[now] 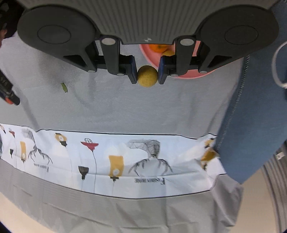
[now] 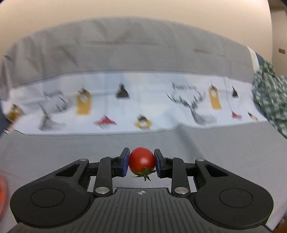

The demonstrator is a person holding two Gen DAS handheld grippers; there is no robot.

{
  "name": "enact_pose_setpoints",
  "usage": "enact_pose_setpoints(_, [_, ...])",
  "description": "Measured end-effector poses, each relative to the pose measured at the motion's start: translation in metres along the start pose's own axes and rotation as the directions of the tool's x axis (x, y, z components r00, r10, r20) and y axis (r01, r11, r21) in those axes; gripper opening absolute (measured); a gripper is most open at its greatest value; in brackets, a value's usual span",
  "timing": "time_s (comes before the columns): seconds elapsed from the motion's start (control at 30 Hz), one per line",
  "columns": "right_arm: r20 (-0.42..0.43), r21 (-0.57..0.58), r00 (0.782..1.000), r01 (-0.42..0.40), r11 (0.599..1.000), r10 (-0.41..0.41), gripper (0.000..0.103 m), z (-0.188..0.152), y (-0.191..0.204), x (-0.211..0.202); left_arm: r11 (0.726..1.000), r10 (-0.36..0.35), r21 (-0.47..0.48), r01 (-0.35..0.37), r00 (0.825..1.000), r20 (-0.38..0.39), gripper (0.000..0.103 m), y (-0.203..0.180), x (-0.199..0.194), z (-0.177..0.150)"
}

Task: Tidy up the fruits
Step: 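Carry the yellow fruit and cherry tomato in both tools over the pink plate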

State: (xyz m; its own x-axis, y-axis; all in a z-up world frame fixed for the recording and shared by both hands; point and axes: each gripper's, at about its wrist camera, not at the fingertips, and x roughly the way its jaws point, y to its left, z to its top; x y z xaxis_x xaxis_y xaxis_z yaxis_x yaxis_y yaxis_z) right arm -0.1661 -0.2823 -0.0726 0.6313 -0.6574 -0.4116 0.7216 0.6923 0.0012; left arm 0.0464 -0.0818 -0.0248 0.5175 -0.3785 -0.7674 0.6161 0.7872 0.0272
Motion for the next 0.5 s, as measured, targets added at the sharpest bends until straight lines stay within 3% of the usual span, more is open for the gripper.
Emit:
enact_pose_setpoints(0.13, [0.031,0.003,0.996,-0.087,0.996,0.087,0.03,0.02,0.021,-0.044,1.0,0.014,-0.02,-0.014,1.0,0.017,0.027,0.012,-0.036,-0.01])
enact_pose_setpoints(0.3, [0.057,-0.033,0.977,-0.204,0.978,0.206,0.03,0.022,0.048,-0.092,0.997,0.077,-0.035,-0.075,0.995,0.069,0.027,0.027,-0.094,-0.027])
enact_pose_setpoints(0.5, [0.005,-0.03,0.958,-0.288,0.957,0.288,0.03,0.01,0.066,-0.116,0.987,0.148,-0.079,-0.141,0.985,0.091,0.027,0.043,-0.156,-0.054])
